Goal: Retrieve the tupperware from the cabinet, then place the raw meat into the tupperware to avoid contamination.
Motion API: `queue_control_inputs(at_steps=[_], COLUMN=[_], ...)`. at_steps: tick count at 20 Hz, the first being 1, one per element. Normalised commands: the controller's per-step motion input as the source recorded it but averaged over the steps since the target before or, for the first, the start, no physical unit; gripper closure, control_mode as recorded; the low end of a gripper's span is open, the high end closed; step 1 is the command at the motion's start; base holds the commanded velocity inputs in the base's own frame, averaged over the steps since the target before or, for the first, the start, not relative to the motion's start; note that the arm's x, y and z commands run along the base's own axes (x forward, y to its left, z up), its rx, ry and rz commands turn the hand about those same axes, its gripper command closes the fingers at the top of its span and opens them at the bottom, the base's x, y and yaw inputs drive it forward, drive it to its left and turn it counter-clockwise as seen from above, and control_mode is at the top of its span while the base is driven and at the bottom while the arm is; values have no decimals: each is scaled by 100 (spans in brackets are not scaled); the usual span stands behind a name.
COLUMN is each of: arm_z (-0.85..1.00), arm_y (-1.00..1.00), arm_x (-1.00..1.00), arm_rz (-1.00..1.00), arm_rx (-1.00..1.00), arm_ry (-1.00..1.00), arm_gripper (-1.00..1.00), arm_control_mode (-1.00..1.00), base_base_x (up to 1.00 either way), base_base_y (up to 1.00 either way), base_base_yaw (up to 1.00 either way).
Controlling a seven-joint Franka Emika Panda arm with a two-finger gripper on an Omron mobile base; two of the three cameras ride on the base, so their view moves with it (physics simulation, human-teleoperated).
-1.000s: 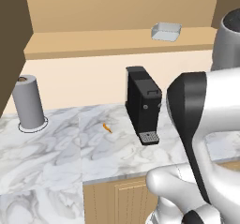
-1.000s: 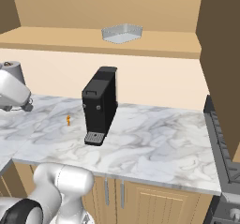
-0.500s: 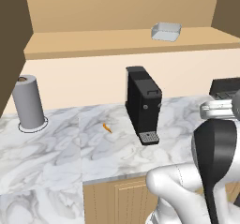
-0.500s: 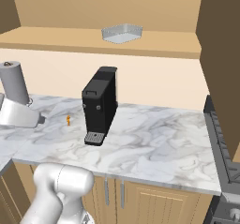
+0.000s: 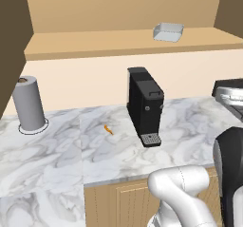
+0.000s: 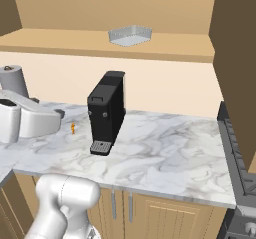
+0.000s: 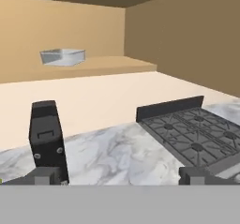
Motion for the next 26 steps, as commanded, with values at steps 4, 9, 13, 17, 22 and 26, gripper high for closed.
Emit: queue_control_inputs(at_steps=[4,9,13,17,22,26], arm_z=[73,62,37,3,0,0], arm_y=[0,0,-1,-16,-21,-20], arm_x=[26,28,19,20,24,22], arm_rz=[-5,-4,-1,2,5,6], arm_rx=[4,1,1,3,7,9], arm_ry=[-10,-4,-5,3,7,3], arm_gripper=[-100,-100,-100,-100,-100,-100], arm_control_mode=[-100,-100,-100,-100,-100,-100], base_base_x=[0,0,0,0,0,0], base_base_y=[0,0,0,0,0,0], base_base_yaw=[0,0,0,0,0,0])
